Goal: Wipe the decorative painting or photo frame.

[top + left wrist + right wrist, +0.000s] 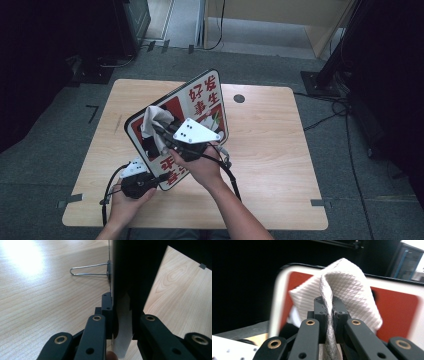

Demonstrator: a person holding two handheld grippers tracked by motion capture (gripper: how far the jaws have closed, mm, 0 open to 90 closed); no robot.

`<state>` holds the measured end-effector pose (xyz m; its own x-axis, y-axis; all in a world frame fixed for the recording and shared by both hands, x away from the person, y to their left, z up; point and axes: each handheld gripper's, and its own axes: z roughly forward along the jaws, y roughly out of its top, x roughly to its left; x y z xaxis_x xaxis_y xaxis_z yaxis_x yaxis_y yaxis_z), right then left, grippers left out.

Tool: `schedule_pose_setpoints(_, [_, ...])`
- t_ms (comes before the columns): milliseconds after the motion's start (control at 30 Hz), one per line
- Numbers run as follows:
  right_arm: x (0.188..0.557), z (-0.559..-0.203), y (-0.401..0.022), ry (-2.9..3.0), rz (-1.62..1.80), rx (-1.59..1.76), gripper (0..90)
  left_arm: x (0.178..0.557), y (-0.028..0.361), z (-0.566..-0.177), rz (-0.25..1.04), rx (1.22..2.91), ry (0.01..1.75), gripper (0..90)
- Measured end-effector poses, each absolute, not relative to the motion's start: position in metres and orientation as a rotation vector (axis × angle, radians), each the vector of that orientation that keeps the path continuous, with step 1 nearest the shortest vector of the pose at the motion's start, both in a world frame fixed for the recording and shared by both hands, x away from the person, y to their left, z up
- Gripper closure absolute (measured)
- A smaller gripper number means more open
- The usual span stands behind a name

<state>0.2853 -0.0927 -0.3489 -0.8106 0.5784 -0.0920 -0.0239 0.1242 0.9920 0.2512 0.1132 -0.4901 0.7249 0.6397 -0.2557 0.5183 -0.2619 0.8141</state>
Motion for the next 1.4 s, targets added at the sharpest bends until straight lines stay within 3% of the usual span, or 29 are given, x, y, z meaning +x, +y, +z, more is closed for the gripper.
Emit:
schedule_pose_setpoints(400, [0.33,-0.352,-0.138,1.902,1.678,0.699,85.0,0.252,0.113,-0.49,0.16,1.941,0.879,81.4])
schedule_pose_setpoints(1400, [0.397,-0.344,-0.206,1.684,1.59,1.033,85.0,0.252,0.111,-0.489,0.169,1.959,0.859,81.1])
